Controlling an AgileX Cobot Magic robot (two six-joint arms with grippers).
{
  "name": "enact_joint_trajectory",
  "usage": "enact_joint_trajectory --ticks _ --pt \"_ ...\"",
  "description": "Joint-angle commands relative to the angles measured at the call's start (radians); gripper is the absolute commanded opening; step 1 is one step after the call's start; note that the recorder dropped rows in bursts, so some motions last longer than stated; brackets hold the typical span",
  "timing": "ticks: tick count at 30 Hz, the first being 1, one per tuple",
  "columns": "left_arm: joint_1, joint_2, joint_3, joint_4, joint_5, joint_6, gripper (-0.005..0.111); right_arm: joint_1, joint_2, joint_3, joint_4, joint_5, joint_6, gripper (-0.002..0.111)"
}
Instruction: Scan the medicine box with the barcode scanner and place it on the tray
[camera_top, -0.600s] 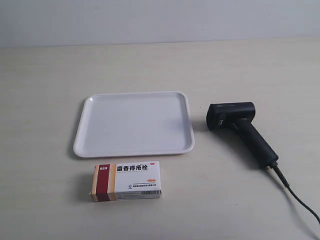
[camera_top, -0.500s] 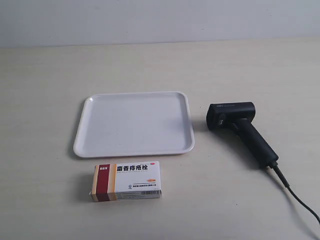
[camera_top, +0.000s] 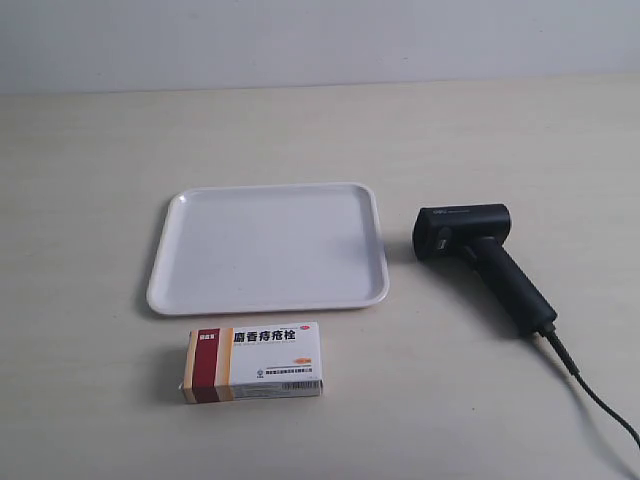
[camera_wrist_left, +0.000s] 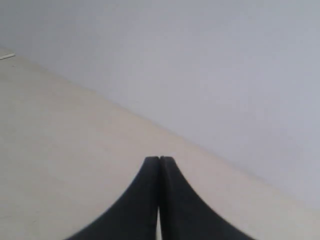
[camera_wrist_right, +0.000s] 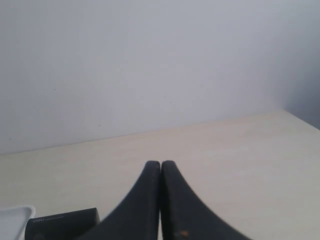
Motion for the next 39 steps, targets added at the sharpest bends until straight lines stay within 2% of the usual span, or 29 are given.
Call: enact_joint_trajectory --ticks 1,6,9,11,14,17,19,20,21,23,25,26,27,29,31,33,36,39 --pt "0.003 -0.006 0.001 -0.066 -0.199 -0.047 0.001 -0.005 -0.006 0.004 -0.003 -0.024 -0.002 0.001" --pt "0.003 -0.006 0.001 -0.060 -0.529 -0.037 0.001 -0.005 -0.006 0.004 -0.001 -0.055 0.011 0.001" --pt "0.003 0.016 0.001 -0.067 -0.675 0.081 0.000 -0.005 -0.006 0.004 -0.001 -0.134 0.128 0.001" --pt "0.003 0.103 -0.027 -0.096 -0.653 0.136 0.000 -0.005 -0.006 0.004 -0.001 -0.179 0.198 0.001" --pt "0.003 0.300 -0.072 -0.052 -0.604 0.142 0.000 -0.002 -0.006 0.004 -0.004 -0.173 0.200 0.000" --pt "0.001 0.541 -0.146 0.134 -0.501 0.071 0.000 -0.002 -0.006 0.004 -0.011 -0.134 0.200 0.000" --pt "-0.011 0.700 -0.205 0.380 -0.418 -0.090 0.000 -0.002 -0.006 0.004 -0.008 -0.115 0.200 0.000" --pt "-0.033 0.802 -0.252 0.608 -0.366 -0.249 0.000 -0.002 -0.006 0.004 -0.008 -0.109 0.200 0.000" --pt "-0.056 0.868 -0.279 0.773 -0.350 -0.369 0.000 -0.002 -0.006 0.004 -0.008 -0.109 0.200 0.000" --pt "-0.131 1.018 -0.333 1.204 -0.412 -0.707 0.000 -0.002 -0.006 0.004 -0.008 -0.109 0.200 0.000" --pt "-0.199 1.144 -0.392 1.579 -0.657 -0.950 0.000 -0.002 -0.006 0.004 -0.008 -0.109 0.200 0.000" --pt "-0.227 1.209 -0.442 1.730 -0.784 -1.015 0.000 -0.002 -0.006 0.004 -0.008 -0.109 0.200 0.000" --pt "-0.250 1.270 -0.492 1.815 -0.863 -1.043 0.000 -0.002 -0.006 0.004 -0.008 -0.109 0.200 0.000" --pt "-0.305 1.368 -0.566 1.887 -0.941 -1.046 0.000 -0.002 -0.006 0.004 -0.008 -0.109 0.200 0.000" --pt "-0.366 1.427 -0.588 1.874 -0.929 -1.004 0.000 -0.002 -0.006 0.004 -0.008 -0.109 0.200 0.000" --pt "-0.460 1.465 -0.590 1.853 -0.853 -0.917 0.000 -0.002 -0.006 0.004 -0.008 -0.105 0.200 0.000" --pt "-0.612 1.496 -0.584 1.808 -0.666 -0.824 0.000 -0.002 -0.006 0.004 -0.008 -0.103 0.198 0.000" --pt "-0.703 1.504 -0.584 1.775 -0.563 -0.781 0.004 -0.002 -0.006 0.004 -0.008 -0.103 0.195 0.000"
